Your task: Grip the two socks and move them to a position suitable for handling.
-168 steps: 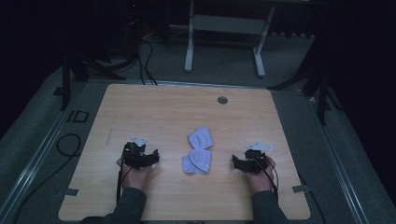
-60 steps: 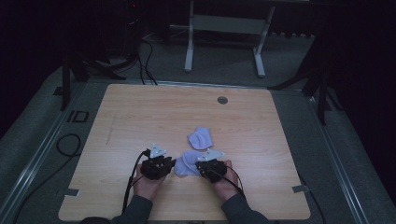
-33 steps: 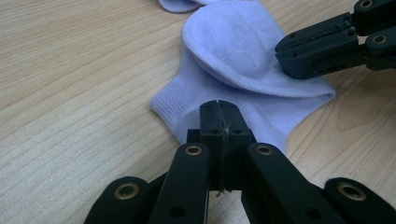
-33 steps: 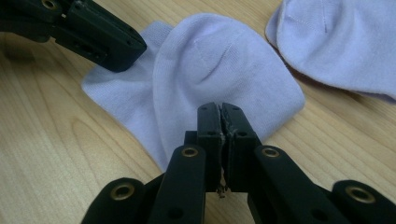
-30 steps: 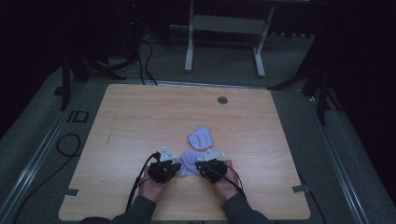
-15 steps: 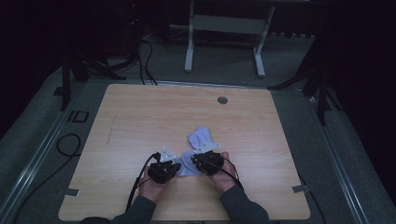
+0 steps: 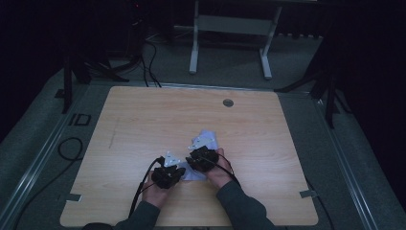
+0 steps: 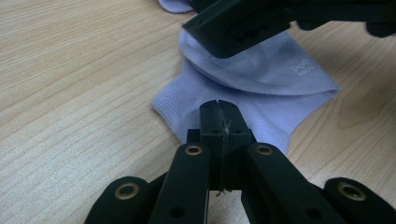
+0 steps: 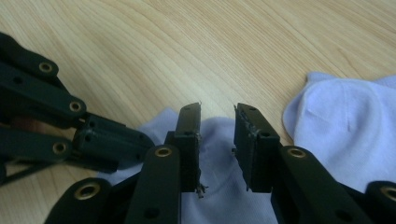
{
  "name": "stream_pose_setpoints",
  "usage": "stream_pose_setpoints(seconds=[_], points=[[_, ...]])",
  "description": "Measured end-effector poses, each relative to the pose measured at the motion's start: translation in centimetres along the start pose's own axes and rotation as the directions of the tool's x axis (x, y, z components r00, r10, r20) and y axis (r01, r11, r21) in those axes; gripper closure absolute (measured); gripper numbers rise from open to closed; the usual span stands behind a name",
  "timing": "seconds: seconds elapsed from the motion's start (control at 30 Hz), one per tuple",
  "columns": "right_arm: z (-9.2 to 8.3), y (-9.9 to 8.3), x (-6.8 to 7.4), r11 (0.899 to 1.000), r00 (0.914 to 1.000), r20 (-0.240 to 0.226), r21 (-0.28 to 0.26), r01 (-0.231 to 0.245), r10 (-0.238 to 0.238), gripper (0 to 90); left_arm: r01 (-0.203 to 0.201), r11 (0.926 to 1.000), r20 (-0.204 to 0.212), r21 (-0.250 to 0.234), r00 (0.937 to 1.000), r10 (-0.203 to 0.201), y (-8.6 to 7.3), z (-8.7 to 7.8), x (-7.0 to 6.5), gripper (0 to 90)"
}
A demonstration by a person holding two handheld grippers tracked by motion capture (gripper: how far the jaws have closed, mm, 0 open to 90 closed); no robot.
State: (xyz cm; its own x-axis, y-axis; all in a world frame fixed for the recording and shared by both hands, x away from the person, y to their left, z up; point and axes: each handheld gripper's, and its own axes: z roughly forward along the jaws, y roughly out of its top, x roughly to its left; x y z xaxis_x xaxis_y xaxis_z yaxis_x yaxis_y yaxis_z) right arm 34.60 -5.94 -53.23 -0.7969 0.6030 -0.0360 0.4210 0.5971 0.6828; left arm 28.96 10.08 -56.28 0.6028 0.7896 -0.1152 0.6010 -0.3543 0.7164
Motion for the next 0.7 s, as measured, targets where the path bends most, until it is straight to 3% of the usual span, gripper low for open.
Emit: stream_pose_setpoints(seconds=[0.43,0.5,0.7], points=[[1.7,0.7,0.3,0.999,0.9994,-0.033,0.048,-0.006,0.007,57.4,0.003,1.0,0.002,0.001,1.0,-0.003,0.0,0.0,0.0,89.9],[2.0,0.7,0.3,0.998,0.9997,-0.023,0.066,0.01,-0.008,59.1,0.002,1.0,0.003,0.002,1.0,-0.002,0.0,0.0,0.0,89.9],[1.8,0.7,0.1,0.997,0.9999,-0.014,0.07,0.009,-0.008,83.8,0.004,1.0,0.004,0.004,1.0,-0.004,0.0,0.0,0.0,89.9]])
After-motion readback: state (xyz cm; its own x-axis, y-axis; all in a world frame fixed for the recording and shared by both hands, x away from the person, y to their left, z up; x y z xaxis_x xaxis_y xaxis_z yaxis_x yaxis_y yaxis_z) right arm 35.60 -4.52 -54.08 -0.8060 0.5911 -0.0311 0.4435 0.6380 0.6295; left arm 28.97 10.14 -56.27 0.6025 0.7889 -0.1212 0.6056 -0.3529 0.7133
